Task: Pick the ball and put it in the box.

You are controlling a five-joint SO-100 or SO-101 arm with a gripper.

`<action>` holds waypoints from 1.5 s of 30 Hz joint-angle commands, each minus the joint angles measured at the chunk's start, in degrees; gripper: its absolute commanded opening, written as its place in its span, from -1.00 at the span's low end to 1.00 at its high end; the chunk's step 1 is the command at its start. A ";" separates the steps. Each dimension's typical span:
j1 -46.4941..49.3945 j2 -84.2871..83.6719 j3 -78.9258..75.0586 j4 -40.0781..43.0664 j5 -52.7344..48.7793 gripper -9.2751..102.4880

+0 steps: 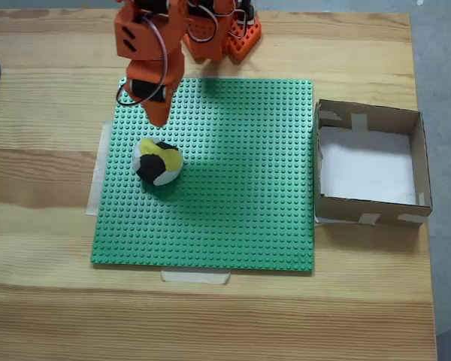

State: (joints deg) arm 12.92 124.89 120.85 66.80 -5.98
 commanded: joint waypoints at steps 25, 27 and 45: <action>2.37 -14.94 -11.95 5.80 0.26 0.10; 2.46 -15.56 -12.22 5.80 0.18 0.09; 2.46 -19.95 -10.90 0.26 2.29 0.05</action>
State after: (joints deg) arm 15.47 104.85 111.71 68.73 -4.22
